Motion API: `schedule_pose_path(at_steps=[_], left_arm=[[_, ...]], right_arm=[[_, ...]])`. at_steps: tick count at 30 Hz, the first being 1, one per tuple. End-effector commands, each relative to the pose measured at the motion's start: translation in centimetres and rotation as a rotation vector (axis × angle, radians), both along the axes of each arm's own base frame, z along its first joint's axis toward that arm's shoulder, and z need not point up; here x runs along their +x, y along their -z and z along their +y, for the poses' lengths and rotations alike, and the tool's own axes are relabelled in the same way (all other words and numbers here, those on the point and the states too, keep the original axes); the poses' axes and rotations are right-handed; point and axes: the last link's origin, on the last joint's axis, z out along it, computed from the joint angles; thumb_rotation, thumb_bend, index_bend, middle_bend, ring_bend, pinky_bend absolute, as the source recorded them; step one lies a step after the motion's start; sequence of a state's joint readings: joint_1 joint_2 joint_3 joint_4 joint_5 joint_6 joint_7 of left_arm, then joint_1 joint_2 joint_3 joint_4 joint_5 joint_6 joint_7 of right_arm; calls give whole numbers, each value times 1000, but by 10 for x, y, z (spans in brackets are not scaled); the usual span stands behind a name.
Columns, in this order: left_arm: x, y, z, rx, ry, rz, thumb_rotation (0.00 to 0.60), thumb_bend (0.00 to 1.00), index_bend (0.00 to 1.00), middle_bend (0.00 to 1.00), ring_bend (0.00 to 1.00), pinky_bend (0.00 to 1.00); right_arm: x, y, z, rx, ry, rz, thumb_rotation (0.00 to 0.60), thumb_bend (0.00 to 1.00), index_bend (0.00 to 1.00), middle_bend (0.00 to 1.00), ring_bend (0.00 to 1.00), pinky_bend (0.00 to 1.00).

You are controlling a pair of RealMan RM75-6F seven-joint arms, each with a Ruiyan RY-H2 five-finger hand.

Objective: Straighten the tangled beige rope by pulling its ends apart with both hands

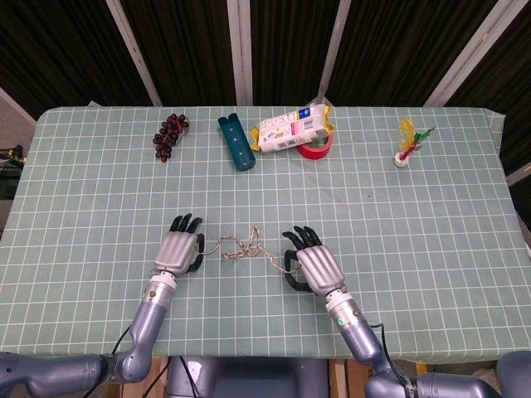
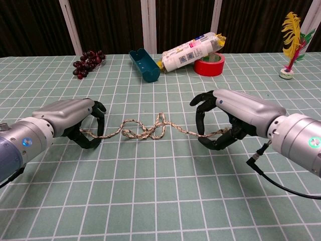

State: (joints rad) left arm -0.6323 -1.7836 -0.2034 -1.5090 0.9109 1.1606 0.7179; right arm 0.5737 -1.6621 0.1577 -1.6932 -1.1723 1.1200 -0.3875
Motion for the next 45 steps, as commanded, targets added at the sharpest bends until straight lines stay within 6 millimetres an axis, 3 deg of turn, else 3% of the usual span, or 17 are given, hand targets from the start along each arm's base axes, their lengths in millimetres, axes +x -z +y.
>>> schedule_pose_path(at_steps=[1,10,17,23,33,38,45], left_arm=[[-1,0,0,1,-4,2,600,547,591,119,0,0],[-10,-10,3,27,-13,9,600,552,604,121,0,0],[-11,-41,10,97,9,-30,600,552,605,121,0,0],[-24,-80,10,154,15,-40,600,552,605,121,0,0],[-61,-141,-9,221,-27,-49,600,553,605,121,0,0],[-75,-155,-21,223,-30,-45,600,552,605,121,0,0],[-97,-156,-36,205,-62,-32,600,553,605,121,0,0]], right_arm=[[0,0,0,-2,-1,0,600,439,629,174,0,0],[-1,-6,-1,-18,0,3,600,438,629,174,0,0],[-10,-24,-9,-72,13,21,600,439,629,174,0,0],[-35,-52,-16,-137,61,46,600,441,629,174,0,0],[-84,-100,-18,-239,177,62,600,440,629,174,0,0],[-106,-114,-15,-270,230,80,600,440,629,174,0,0],[-130,-125,-8,-287,285,95,600,440,629,174,0,0]])
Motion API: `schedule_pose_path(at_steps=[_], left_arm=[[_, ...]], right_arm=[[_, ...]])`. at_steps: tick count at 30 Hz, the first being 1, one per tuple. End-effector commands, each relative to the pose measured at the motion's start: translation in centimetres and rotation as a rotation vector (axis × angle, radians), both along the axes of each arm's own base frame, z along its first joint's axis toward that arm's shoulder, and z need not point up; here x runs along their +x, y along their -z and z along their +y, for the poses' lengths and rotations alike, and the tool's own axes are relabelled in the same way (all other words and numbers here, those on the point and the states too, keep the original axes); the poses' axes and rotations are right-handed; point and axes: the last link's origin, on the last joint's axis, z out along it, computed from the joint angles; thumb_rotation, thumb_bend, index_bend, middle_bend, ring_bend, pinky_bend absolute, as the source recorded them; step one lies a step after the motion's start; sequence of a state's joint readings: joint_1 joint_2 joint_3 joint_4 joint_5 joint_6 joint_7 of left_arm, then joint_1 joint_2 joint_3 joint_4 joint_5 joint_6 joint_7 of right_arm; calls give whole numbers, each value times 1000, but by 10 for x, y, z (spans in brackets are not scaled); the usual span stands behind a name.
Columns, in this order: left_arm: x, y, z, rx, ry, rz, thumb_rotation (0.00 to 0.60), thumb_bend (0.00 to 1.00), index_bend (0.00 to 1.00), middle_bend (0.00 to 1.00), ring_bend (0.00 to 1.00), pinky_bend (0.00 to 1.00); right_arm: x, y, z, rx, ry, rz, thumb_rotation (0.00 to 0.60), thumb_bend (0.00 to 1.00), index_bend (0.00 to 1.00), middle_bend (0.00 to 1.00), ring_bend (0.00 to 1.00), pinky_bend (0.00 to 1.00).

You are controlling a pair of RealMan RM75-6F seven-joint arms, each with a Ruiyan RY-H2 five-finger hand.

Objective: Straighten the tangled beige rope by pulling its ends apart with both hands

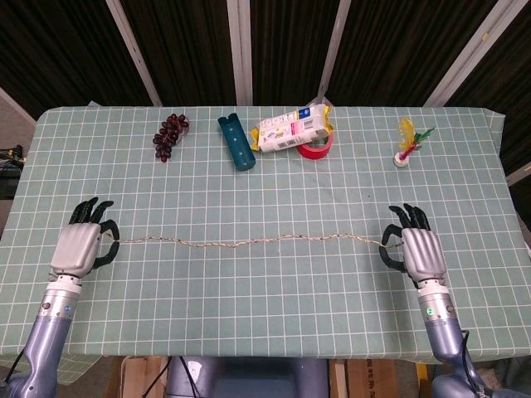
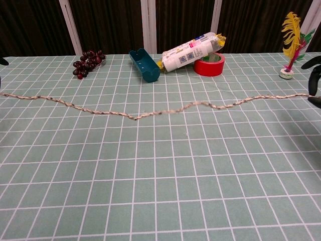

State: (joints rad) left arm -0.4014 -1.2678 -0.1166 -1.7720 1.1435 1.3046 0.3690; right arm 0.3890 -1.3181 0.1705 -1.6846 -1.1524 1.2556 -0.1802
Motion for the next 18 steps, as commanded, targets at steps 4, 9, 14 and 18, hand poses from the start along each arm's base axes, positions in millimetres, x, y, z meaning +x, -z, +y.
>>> schedule_pose_path(at_steps=[4,9,14,18], left_arm=[[-14,6,-9,-22,-13,21,600,553,605,121,0,0],[-20,17,-11,-39,-18,33,600,553,605,121,0,0],[-25,25,-12,-52,-27,44,600,552,605,119,0,0],[-27,33,-14,-69,-34,53,600,552,605,119,0,0]], right_arm=[[-18,-5,4,-3,36,15,600,440,629,174,0,0],[-32,-5,5,-7,61,30,600,440,629,174,0,0],[-45,-3,5,-2,88,43,600,440,629,174,0,0],[-52,-1,6,7,102,50,600,440,629,174,0,0]])
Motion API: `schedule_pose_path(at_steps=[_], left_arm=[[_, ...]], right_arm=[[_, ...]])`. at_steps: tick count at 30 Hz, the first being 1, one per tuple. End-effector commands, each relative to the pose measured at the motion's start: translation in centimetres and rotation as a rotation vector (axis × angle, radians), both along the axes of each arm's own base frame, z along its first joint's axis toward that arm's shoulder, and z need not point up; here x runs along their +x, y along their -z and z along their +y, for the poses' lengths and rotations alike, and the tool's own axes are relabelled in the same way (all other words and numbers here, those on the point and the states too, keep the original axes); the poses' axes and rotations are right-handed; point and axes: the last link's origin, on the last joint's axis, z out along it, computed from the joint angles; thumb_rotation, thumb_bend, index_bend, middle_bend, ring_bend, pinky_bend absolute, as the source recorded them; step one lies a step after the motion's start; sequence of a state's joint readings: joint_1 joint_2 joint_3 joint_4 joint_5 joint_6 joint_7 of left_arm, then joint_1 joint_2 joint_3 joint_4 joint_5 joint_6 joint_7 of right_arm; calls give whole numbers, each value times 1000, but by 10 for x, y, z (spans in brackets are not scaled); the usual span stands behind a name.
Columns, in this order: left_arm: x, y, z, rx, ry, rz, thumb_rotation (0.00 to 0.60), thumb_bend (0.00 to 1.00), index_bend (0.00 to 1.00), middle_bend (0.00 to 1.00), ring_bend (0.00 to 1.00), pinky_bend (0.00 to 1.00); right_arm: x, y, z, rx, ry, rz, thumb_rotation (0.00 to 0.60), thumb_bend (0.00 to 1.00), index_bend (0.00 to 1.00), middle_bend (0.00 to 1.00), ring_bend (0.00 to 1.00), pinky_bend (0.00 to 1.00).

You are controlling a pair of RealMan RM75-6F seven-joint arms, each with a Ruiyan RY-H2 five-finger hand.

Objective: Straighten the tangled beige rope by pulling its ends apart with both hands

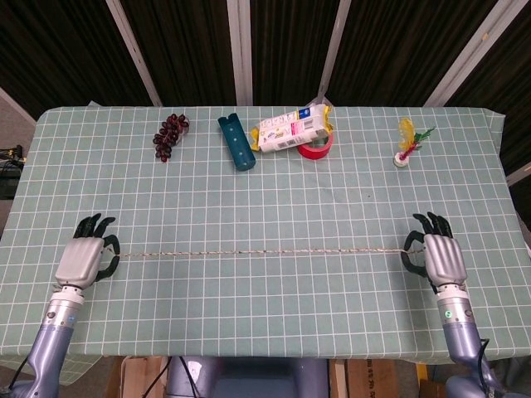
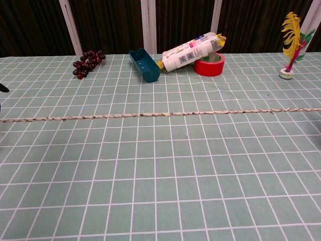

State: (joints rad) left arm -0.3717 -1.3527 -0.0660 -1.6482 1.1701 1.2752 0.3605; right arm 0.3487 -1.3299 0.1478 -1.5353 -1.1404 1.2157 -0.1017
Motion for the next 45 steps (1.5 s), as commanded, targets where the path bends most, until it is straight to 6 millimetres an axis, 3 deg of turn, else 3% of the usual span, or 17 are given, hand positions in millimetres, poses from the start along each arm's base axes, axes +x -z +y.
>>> schedule_pose_path(at_steps=[1,8,15,22,24,26,35,39,45], left_arm=[[-2,6,-2,-14,-4,10,600,552,605,119,0,0],[-5,24,-3,-41,-15,41,600,539,603,117,0,0],[-6,28,-4,-52,-1,84,600,455,548,102,0,0],[-10,22,-4,-50,-5,148,600,398,393,49,0,0],[-10,20,-5,-51,-8,150,600,378,370,34,0,0],[-10,17,-6,-53,-13,148,600,360,357,24,0,0],[-7,-15,-20,10,-17,26,600,226,242,1,0,0],[-9,-38,-39,44,26,-17,600,200,182,0,0,0],[-18,-67,-65,80,60,-51,600,175,114,0,0,0]], right_arm=[[-5,3,1,11,11,5,600,440,629,174,0,0],[-14,11,-1,37,25,38,600,440,629,174,0,0],[-22,17,-1,69,32,80,600,440,587,169,0,0],[-26,15,1,103,42,103,600,440,280,34,0,0],[-26,14,2,114,48,109,600,440,105,2,0,0],[-27,13,4,122,56,113,600,439,13,0,0,0],[-17,-9,17,83,34,87,600,438,0,0,0,0],[-9,-26,35,49,-30,65,600,361,0,0,0,0],[-6,-56,67,-22,-135,95,600,345,0,0,0,0]])
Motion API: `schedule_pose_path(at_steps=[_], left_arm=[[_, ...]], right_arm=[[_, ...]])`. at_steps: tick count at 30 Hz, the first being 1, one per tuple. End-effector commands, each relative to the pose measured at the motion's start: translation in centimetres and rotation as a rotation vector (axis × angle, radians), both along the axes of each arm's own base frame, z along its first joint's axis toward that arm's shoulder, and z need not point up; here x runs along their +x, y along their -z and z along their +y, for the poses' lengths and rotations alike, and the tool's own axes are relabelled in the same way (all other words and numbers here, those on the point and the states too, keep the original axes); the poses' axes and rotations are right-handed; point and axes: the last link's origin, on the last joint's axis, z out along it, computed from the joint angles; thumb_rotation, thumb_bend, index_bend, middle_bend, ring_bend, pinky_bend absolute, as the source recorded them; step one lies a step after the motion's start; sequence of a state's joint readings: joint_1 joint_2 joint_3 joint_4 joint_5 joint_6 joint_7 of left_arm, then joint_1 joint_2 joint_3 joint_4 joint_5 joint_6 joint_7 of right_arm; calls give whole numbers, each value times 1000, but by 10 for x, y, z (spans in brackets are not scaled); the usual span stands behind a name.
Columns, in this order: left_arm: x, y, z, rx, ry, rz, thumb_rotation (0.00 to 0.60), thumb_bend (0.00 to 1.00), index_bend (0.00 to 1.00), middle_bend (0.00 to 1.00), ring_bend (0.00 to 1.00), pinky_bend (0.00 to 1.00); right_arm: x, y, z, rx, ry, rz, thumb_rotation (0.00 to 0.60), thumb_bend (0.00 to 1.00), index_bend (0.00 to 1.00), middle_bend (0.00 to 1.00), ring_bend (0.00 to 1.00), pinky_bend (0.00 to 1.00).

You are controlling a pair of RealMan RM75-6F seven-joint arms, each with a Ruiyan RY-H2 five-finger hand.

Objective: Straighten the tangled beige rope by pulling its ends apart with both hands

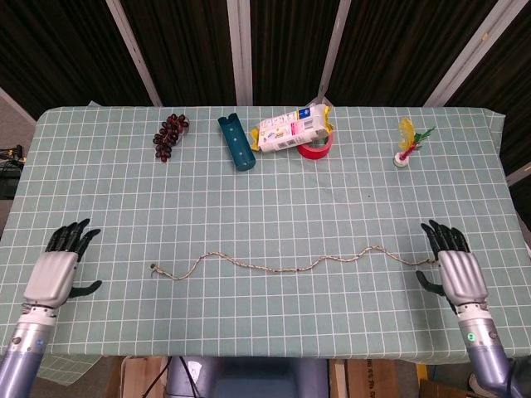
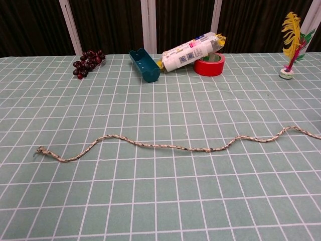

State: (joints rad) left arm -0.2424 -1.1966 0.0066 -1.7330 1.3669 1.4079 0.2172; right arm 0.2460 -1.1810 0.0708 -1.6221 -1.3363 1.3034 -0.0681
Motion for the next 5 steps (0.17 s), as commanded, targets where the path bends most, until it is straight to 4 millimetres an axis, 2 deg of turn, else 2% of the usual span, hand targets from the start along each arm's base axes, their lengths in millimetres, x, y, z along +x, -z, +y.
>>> schedule_pose_path(at_steps=[1,3,5], left_arm=[[-8,-24,-24,33,35,-7,600,173,105,0,0,0],[-12,-32,-33,47,67,10,600,170,97,0,0,0],[-21,-45,-46,75,81,23,600,168,91,0,0,0]], right_arm=[[-1,-24,31,-49,-69,11,600,345,0,0,0,0],[-5,-34,44,-70,-94,41,600,345,0,0,0,0],[-11,-49,67,-105,-101,66,600,345,0,0,0,0]])
